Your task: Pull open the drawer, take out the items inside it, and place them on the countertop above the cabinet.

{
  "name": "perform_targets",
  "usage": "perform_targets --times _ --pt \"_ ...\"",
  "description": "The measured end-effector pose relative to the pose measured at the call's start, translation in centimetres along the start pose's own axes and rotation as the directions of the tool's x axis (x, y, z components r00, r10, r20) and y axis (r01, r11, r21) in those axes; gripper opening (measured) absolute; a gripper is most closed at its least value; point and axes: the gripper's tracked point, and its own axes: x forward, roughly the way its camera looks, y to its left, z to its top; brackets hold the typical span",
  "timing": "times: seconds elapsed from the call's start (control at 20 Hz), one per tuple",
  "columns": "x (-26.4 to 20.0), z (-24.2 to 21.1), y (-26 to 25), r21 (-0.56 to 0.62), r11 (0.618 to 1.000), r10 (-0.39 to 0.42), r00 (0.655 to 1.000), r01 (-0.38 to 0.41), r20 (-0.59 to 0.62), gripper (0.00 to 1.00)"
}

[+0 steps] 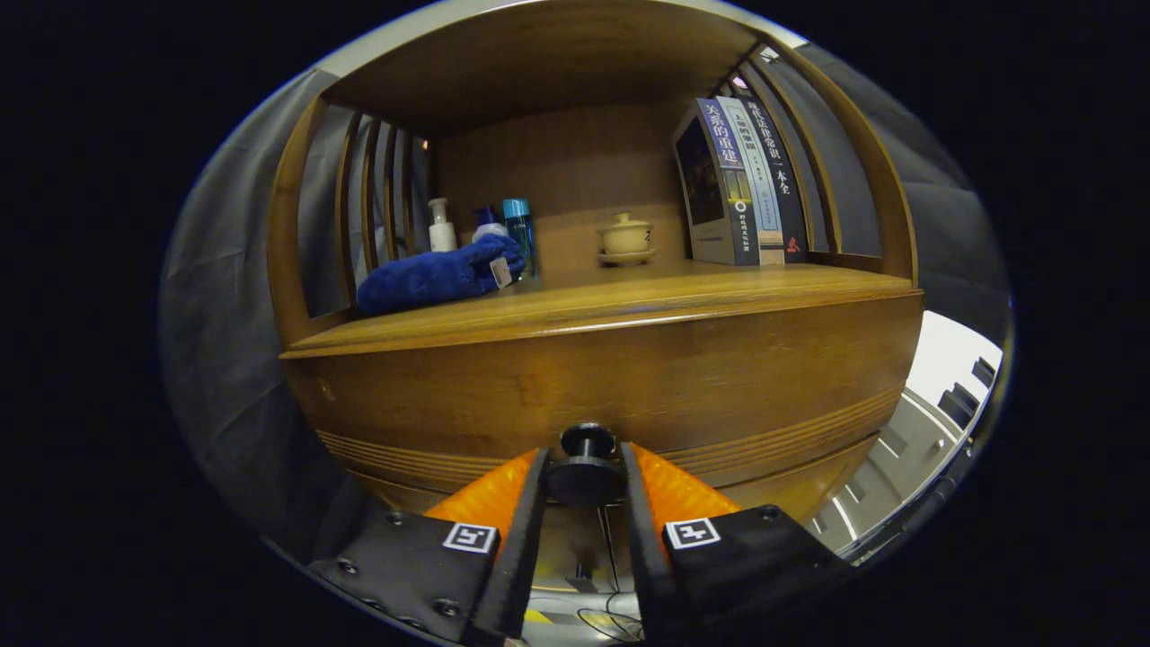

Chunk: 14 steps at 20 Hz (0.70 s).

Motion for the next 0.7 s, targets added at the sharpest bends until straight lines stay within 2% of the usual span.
perform_targets --times 0.15,0.35,0.7 --pt "-0.1 -0.2 0.0 0.016 1.0 0.008 1.0 -0.008 -0.026 0.48" --pt "-0.5 -0.4 0.1 0.063 0.997 -0.031 0.998 0.035 -0.059 0.37" --pt "-3.3 -1.0 0.3 0.063 0.997 -0.045 0.996 0.05 -0.077 0.37"
